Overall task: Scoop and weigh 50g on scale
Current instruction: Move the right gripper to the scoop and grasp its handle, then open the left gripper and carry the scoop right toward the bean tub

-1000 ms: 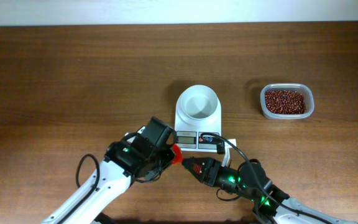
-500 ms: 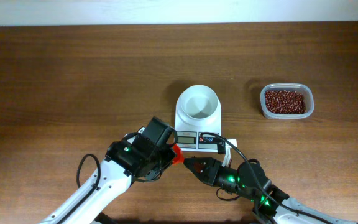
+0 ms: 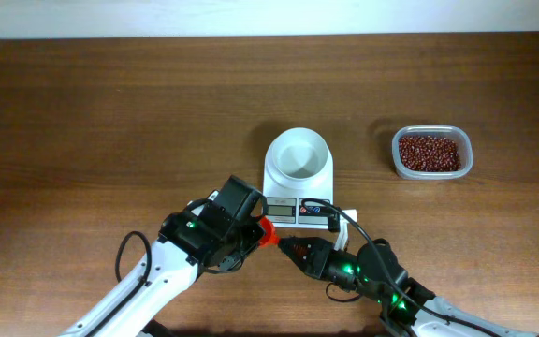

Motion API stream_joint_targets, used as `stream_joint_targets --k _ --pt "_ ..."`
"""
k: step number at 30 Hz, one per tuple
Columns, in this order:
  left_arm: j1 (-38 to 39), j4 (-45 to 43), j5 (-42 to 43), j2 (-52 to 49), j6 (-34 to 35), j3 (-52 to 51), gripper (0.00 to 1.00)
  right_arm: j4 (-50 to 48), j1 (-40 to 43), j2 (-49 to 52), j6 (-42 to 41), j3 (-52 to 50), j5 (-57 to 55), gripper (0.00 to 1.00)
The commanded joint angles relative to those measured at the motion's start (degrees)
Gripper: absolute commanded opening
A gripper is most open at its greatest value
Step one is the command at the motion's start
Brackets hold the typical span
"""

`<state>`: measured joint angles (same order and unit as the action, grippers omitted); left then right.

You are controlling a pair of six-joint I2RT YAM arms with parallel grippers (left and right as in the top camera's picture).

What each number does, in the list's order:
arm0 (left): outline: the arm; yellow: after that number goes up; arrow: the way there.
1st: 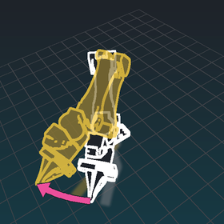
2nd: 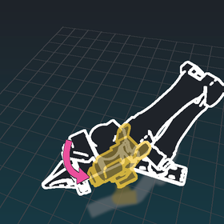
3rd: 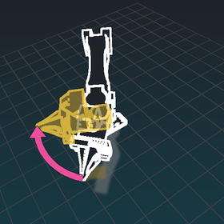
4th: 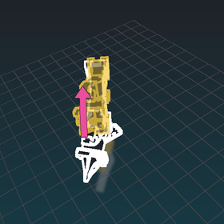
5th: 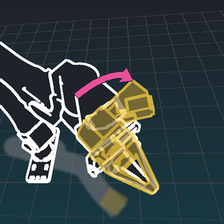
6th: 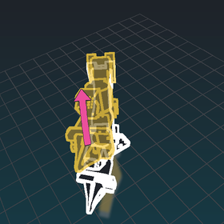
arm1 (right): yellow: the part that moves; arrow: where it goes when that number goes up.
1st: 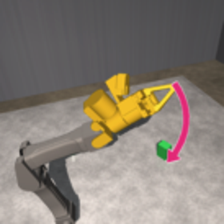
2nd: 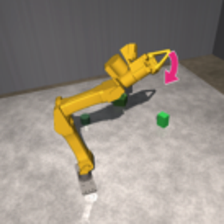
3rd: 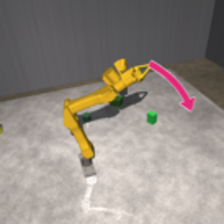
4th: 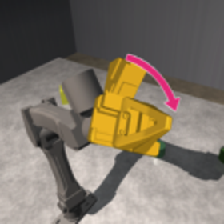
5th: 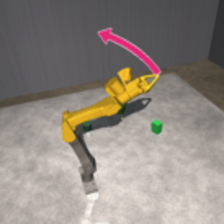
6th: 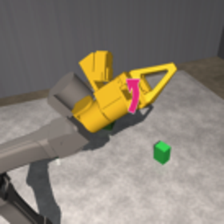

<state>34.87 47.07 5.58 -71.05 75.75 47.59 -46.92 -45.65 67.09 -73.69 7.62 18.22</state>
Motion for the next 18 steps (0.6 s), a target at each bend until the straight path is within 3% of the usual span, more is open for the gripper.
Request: stream_joint_targets --k 1,4,6,13,18 --pt "0.24 -0.28 -1.09 -0.42 0.76 0.87 0.05 1.84 -0.59 -0.07 0.13 0.76 1.01 0.04" --pt "0.24 -0.26 -1.09 -0.42 0.76 0.87 0.27 3.52 -0.57 -0.07 2.82 0.76 0.07 0.04" --pt "0.24 -0.26 -1.11 -0.42 0.76 0.9 0.33 5.99 -0.57 -0.07 7.67 0.76 -3.32 0.04" --pt "0.24 0.42 -3.08 -0.42 0.74 0.87 0.45 9.66 -0.37 -1.38 16.55 0.76 -3.91 0.04" --pt "0.24 0.35 -4.11 -0.42 0.76 0.87 0.49 24.3 4.92 -12.37 19.08 0.79 -1.79 0.04"
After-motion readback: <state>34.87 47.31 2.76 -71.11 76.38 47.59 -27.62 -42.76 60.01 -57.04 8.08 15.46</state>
